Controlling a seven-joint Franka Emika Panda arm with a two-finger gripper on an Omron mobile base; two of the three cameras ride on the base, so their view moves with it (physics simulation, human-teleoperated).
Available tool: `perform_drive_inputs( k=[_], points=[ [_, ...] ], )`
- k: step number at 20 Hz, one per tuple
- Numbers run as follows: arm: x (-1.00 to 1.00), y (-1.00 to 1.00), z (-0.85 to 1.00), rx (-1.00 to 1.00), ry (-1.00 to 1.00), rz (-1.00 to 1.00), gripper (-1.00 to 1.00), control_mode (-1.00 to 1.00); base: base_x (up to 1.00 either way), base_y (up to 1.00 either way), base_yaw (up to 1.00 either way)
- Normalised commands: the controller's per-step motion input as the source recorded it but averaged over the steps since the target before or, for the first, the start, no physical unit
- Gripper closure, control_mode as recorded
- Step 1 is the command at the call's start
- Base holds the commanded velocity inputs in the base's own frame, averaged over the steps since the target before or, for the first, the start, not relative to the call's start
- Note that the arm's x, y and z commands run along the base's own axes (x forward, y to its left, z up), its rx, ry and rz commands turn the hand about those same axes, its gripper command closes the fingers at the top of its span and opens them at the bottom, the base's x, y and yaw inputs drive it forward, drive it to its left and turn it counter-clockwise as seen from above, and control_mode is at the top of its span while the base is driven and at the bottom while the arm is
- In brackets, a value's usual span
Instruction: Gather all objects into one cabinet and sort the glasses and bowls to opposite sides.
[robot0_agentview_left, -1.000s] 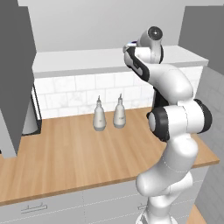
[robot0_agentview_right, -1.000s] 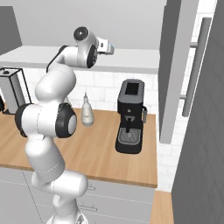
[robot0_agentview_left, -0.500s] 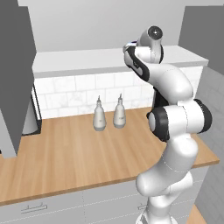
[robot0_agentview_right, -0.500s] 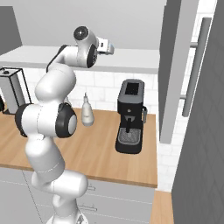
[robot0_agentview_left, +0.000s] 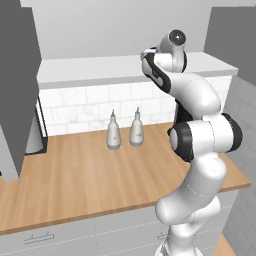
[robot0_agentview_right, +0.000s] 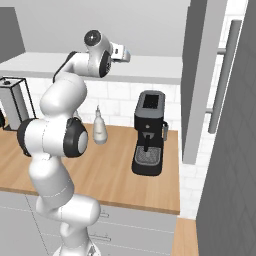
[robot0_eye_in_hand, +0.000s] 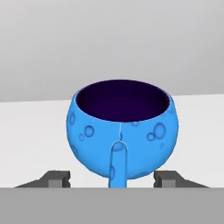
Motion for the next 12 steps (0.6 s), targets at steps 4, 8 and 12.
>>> perform_drive_inputs(
  k=[4, 8, 12],
  points=[
    [0.00, 0.00, 0.00, 0.00, 0.00, 0.00, 1.00, -1.00, 0.00, 0.00, 0.00],
    [0.00, 0.00, 0.00, 0.00, 0.00, 0.00, 1.00, -1.00, 0.00, 0.00, 0.00],
    [0.00, 0.00, 0.00, 0.00, 0.00, 0.00, 1.00, -1.00, 0.00, 0.00, 0.00]
  ],
)
